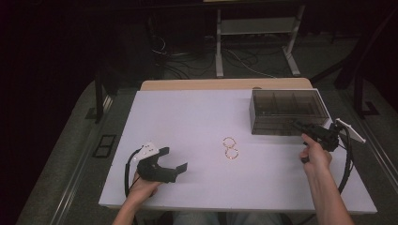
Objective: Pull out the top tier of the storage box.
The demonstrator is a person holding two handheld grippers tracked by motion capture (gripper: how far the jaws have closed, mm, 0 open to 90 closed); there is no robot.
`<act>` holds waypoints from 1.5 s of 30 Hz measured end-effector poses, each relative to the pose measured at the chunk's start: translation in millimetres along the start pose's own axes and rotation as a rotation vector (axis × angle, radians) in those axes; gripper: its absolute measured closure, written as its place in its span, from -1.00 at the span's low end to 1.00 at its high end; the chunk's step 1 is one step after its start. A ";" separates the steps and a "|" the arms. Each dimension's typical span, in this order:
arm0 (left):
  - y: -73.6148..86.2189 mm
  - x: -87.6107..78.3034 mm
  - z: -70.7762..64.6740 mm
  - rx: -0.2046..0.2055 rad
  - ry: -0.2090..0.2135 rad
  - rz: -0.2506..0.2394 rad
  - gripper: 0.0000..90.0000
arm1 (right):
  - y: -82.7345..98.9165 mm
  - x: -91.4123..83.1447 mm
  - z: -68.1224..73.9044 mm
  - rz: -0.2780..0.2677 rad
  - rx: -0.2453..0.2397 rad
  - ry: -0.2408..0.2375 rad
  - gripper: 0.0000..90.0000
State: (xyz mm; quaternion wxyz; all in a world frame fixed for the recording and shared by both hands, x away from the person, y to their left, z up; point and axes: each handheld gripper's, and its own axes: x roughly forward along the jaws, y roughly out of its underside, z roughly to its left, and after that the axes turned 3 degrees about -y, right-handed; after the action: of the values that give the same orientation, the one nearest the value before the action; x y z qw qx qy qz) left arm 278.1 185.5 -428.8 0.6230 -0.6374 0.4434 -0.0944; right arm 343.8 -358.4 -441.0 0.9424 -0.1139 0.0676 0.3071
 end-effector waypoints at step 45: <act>0.2 2.1 -0.8 0.004 -0.001 0.008 -1.00 | 19.6 -22.2 -3.8 -0.008 0.009 -0.026 0.76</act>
State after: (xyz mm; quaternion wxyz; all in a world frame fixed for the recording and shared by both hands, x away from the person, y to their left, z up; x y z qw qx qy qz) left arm 278.8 183.5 -429.8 0.6249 -0.6344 0.4455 -0.0928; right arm 314.2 -356.5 -443.6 0.9449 -0.1059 0.0564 0.3045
